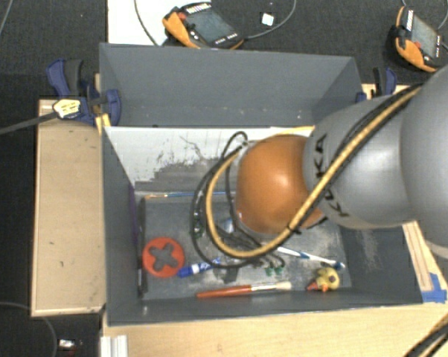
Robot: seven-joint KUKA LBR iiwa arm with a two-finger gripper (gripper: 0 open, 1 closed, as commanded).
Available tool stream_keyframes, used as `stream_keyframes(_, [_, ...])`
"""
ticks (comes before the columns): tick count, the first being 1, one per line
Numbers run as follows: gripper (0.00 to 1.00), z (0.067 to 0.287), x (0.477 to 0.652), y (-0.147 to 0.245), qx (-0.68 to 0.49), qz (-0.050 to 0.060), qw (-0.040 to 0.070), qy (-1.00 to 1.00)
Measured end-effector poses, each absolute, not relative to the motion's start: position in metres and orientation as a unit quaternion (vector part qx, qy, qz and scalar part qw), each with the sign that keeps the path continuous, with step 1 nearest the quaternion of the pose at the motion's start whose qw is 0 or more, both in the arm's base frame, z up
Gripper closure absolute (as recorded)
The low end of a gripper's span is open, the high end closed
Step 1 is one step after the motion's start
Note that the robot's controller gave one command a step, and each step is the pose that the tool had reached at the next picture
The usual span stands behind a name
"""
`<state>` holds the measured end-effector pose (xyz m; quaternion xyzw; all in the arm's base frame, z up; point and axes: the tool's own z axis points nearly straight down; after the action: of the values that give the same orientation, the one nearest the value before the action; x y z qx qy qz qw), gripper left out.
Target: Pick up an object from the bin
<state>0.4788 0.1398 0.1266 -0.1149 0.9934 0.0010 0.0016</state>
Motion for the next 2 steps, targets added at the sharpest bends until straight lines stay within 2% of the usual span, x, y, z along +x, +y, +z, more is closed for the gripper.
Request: stream_keyframes(2, [1.0,0.1336,0.48,0.1401,-0.112,0.002,0.005,0.994])
